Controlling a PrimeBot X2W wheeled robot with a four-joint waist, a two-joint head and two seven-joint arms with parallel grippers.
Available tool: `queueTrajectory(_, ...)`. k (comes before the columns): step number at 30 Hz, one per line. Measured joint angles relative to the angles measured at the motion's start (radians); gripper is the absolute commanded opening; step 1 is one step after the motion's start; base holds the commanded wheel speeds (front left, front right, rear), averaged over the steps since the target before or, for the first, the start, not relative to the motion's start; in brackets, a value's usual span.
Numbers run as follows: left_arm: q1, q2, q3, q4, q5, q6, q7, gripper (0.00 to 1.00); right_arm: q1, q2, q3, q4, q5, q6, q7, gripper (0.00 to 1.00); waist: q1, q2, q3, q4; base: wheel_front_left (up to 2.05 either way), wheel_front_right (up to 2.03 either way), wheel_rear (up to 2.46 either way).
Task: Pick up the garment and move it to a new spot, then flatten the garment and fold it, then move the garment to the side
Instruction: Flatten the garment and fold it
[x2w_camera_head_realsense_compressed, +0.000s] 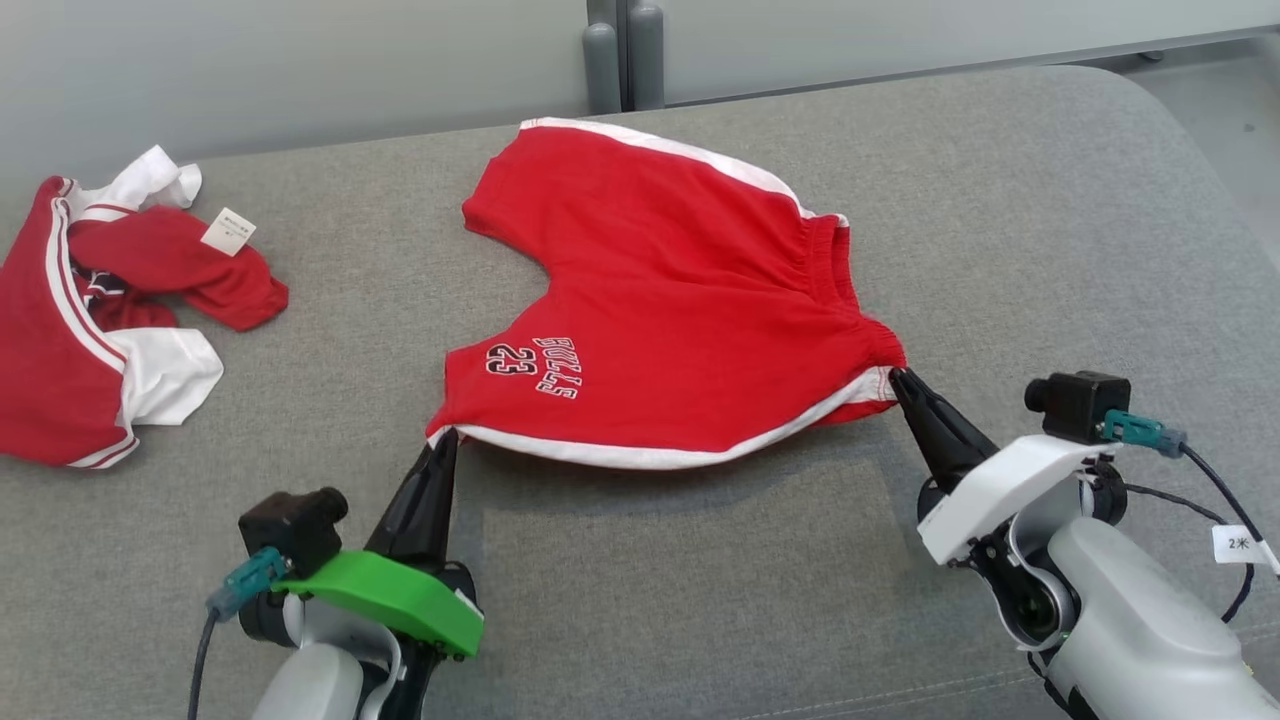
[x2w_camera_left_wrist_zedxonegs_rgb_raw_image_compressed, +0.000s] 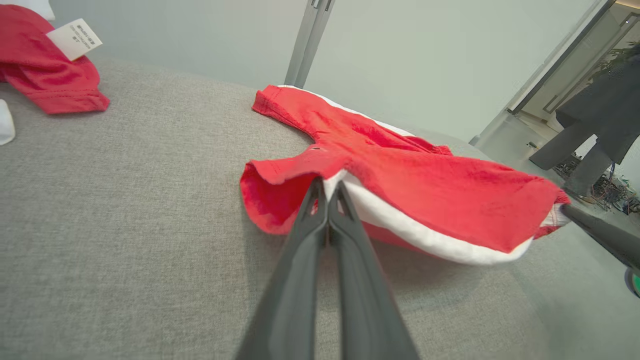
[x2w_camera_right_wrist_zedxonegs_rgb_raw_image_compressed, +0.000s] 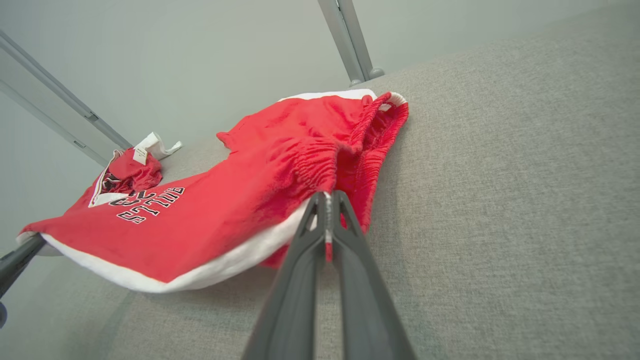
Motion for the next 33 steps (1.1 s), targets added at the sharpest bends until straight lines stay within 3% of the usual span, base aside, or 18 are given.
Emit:
queueTrajectory(12, 0.141, 0.029, -0.026, -0.072, 0.092, -0.007, -0.016, 0.00, 0.146, -0.034, -0.015, -0.072, -0.003, 0.009, -0.044, 0.00, 0.0000, -0.0001, -0.043, 0.034, 0.00, 0.00, 0.00)
queueTrajectory(20, 0.226, 0.041, -0.037, -0.204, 0.155, -0.007, -0.018, 0.00, 0.232, -0.090, -0.015, -0.154, -0.012, 0.009, -0.044, 0.00, 0.0000, 0.0000, -0.050, 0.036, 0.00, 0.00, 0.00)
queueTrajectory(33, 0.357, 0.046, -0.042, -0.348, 0.206, -0.006, -0.019, 0.00, 0.326, -0.126, -0.009, -0.224, -0.012, 0.009, -0.047, 0.00, 0.0000, 0.0000, -0.051, 0.077, 0.00, 0.00, 0.00)
